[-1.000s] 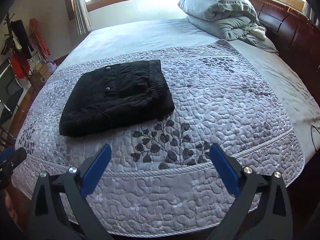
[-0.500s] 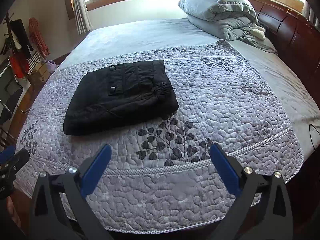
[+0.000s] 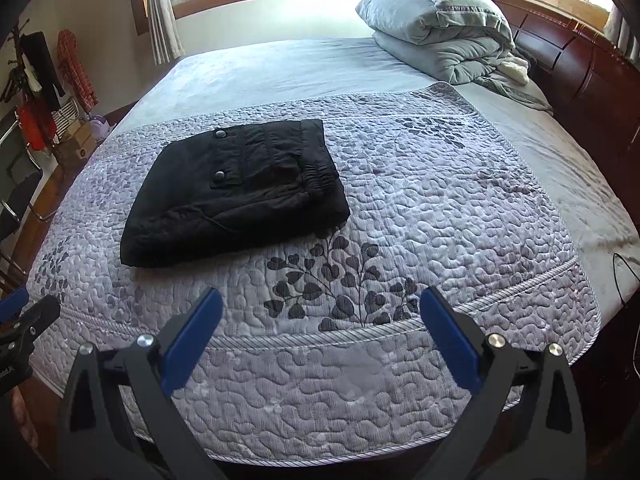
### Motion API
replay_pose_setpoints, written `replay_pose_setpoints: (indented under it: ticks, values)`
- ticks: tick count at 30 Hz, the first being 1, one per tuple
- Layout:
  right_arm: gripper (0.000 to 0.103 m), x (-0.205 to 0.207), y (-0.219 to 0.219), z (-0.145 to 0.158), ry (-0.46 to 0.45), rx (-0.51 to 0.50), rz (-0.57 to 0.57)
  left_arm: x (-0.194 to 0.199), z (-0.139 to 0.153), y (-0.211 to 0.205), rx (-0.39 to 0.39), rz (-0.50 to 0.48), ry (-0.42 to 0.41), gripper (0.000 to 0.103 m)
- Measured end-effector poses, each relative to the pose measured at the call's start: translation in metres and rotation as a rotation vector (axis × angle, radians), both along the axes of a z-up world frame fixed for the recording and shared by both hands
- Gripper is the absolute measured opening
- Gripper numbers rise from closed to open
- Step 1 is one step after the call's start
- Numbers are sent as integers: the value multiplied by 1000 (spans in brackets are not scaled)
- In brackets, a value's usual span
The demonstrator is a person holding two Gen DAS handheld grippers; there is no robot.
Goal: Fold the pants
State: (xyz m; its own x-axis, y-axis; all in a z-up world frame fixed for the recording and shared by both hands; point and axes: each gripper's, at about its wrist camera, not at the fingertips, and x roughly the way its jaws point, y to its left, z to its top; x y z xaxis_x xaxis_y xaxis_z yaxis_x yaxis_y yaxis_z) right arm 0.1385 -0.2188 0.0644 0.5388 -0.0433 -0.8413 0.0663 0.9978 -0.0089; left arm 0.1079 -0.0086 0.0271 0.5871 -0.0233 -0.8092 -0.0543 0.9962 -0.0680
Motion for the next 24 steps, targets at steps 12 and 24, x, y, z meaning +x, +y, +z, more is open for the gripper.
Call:
replay_pose_setpoints:
  ticks: [12,24]
  values:
    - [99,0,13,3,-17,-5,49,-2,0,8,7,10,3,99]
    - [99,-2,20,2,-12,-10,61,-5,-4,14,-4,14,18,99]
